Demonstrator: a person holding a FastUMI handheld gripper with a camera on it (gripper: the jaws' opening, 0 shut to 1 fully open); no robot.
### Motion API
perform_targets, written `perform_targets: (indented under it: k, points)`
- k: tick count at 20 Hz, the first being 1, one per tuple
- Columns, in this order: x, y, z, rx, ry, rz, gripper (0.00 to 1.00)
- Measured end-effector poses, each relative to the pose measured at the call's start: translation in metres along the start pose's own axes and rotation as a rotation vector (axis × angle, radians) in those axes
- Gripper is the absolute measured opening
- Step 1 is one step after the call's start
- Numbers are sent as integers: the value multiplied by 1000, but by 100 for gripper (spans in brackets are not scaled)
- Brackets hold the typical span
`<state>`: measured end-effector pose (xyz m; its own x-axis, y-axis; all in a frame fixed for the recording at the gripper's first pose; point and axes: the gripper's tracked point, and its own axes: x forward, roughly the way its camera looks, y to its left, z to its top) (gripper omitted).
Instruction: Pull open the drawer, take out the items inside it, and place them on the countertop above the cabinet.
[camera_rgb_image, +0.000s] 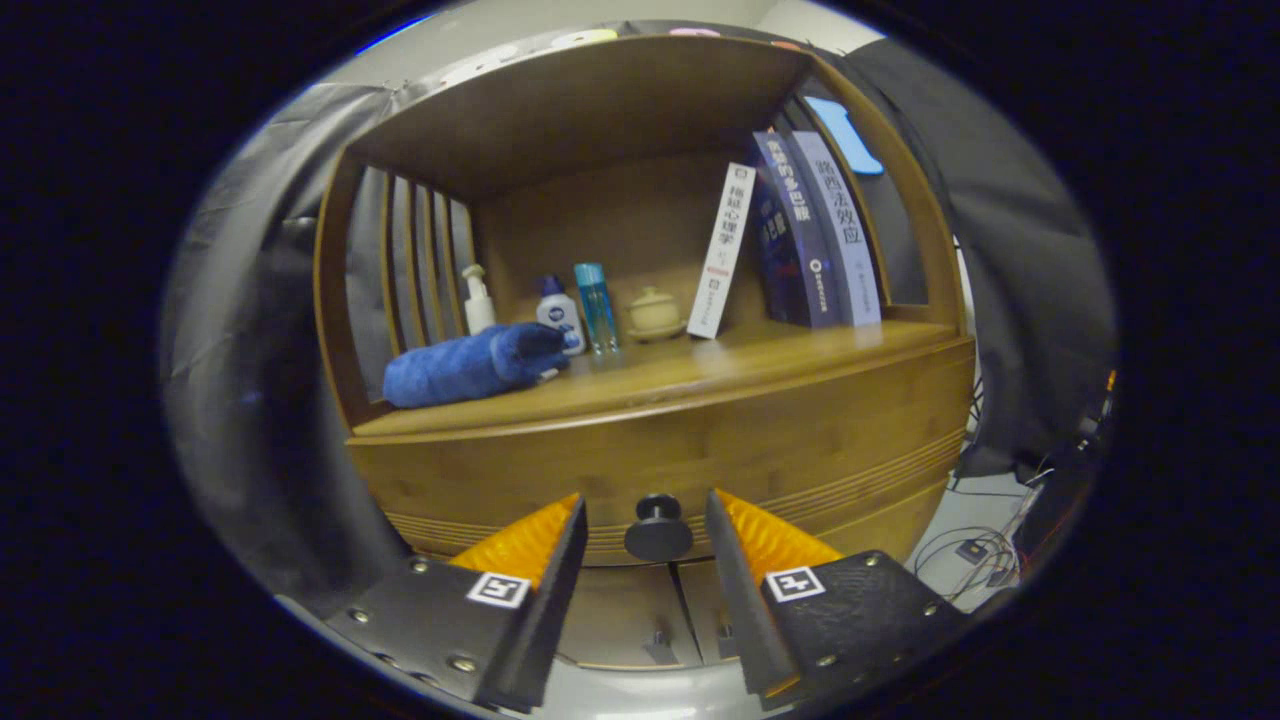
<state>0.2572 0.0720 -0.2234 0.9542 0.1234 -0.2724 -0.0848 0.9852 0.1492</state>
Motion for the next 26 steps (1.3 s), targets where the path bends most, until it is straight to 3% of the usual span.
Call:
perform_targets:
  k: [3,9,14,26]
  points:
    - [18,5,-11,-1,44,13,70]
    - [35,1,-25,-77,126,-9,45]
    - [32,3,-25,-49,126,-20,31]
    - [-32,1,-37,-66,115,-19,31]
